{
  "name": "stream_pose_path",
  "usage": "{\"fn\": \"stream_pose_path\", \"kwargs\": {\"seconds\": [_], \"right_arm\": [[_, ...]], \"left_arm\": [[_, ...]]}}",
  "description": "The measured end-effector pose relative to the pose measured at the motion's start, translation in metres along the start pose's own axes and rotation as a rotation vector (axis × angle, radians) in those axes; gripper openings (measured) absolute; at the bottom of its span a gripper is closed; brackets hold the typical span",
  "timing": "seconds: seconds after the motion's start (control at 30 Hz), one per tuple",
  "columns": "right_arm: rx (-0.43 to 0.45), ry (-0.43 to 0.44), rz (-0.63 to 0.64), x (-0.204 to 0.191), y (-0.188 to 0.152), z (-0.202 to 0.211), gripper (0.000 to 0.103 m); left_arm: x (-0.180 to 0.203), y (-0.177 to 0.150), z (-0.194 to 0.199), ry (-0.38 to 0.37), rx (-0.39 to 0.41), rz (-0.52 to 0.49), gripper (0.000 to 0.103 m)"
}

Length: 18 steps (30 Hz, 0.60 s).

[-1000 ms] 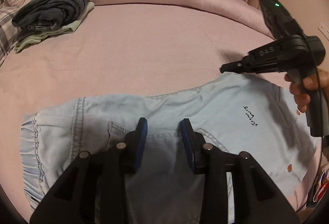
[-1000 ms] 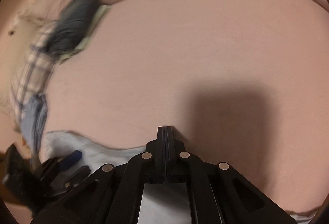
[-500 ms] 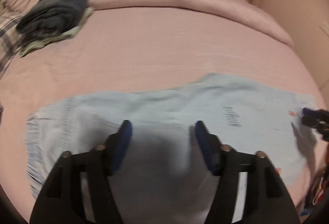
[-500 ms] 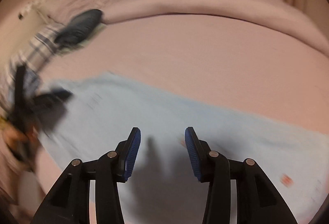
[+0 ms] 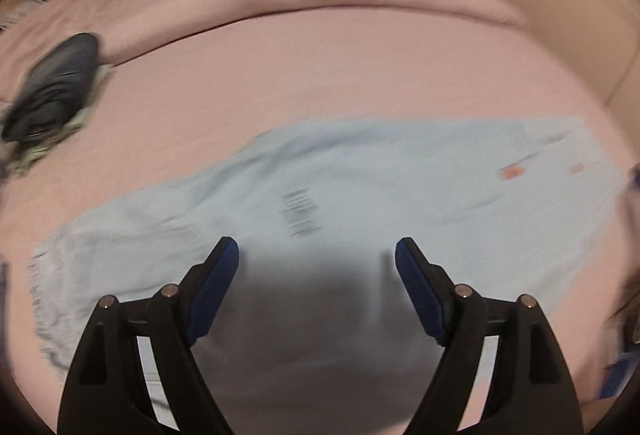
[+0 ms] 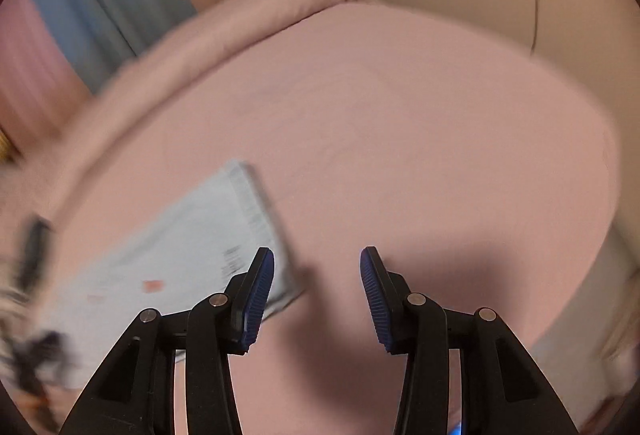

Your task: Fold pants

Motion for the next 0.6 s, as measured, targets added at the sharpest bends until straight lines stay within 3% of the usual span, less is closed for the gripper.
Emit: {"fn": "stream_pose_path", "kwargs": {"seconds": [0.1,0.2,0.37,0.6], "right_arm": [[-0.069,0.135,-0.094,-0.009,-0.024,-0.02,0.046],[-0.094,0.212,-0.158,-0.021,-0.035,-0.043,0.046],[-0.02,0.242,-0.218,-0.02,-0.021,-0.062,0.046],[0.08,0.25,-0.22,-0.029,-0.014,-0.071,0.045]], "left_arm": [[0.041,0.017,0.012,-0.104,0.028,-0.02,0.081],[0.085,0.029,0.019,-0.251,0.012,-0.023,0.081],[0.145,0.041,0.022,-0.475,-0.048,0.027,0.082],[0.186,0.031,-0.008,-0.637,-0.236,0.222,0.08]]}}
Point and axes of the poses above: each gripper's, at about its wrist camera, not at the fingertips, and z roughly against the way its jaws point, x to its right, y to its top, the point moved 9 cm from there along -z, roughly the way its jaws point, and after that the axes turned 10 degrees about y, right-handed, at the moved point
